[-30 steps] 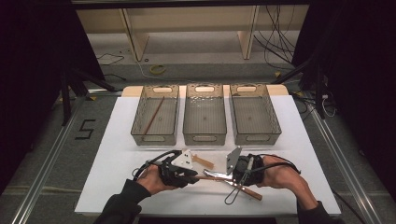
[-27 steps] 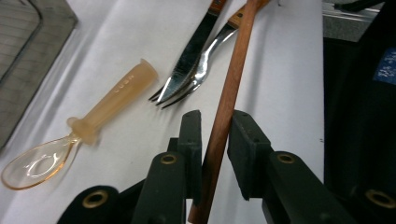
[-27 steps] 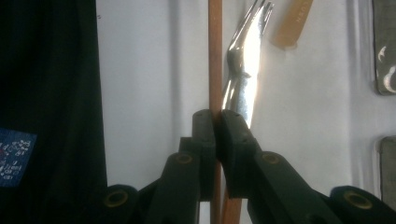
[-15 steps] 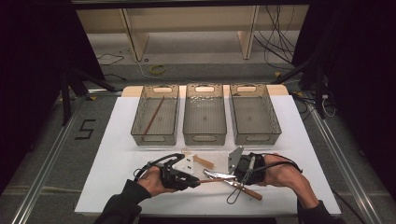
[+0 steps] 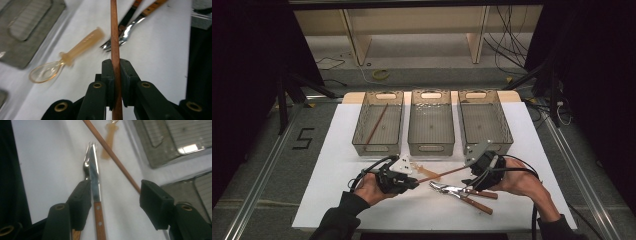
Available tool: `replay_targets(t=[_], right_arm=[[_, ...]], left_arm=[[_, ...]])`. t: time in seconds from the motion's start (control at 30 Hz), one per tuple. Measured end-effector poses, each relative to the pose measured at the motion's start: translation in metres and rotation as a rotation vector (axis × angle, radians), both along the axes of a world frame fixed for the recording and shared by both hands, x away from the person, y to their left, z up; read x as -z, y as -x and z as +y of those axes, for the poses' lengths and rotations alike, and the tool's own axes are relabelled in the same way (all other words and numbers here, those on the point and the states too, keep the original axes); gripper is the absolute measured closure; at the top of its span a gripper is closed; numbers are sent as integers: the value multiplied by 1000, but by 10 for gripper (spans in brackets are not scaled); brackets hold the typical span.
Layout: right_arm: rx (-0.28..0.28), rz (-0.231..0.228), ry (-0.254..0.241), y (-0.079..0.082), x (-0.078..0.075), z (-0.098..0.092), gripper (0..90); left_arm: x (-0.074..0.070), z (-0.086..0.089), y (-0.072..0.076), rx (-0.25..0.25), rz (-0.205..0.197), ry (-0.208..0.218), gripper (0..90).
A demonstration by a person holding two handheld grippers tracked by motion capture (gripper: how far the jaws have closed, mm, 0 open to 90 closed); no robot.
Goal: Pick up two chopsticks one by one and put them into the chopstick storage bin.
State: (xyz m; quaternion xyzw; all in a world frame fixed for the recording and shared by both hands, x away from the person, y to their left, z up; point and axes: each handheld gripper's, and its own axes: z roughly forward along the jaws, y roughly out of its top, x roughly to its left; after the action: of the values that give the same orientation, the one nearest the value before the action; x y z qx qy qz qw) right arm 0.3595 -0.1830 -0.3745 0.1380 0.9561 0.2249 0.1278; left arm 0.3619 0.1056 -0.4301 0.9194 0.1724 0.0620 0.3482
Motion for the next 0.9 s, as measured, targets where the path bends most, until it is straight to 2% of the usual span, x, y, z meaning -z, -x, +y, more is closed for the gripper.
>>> replay_targets(t=[0.1,0.2,0.27,0.4,0.53,0.67,0.77,0.9], right_arm=[[39,-3,-49,-3,-1,-3,407],[78,3,-87,-6,0,-6,381],[108,1,-97,-8,2,-8,359],[157,28,-147,-13,8,-12,343],[217,34,-170,-14,14,-15,323],[227,42,-183,-15,18,-18,306],[242,65,-192,-14,22,-18,293],[249,80,-181,-14,26,-18,278]], left_arm=[[-2,6,-4,-57,-2,12,828],[-5,13,-7,-113,2,44,828],[-8,18,-9,-138,-3,55,828],[-12,26,-11,-198,-14,88,827],[-16,35,-14,-247,-22,114,827],[-19,43,-17,-294,-22,140,827],[-22,50,-20,-329,-25,158,827],[-27,60,-24,-379,-30,184,827]])
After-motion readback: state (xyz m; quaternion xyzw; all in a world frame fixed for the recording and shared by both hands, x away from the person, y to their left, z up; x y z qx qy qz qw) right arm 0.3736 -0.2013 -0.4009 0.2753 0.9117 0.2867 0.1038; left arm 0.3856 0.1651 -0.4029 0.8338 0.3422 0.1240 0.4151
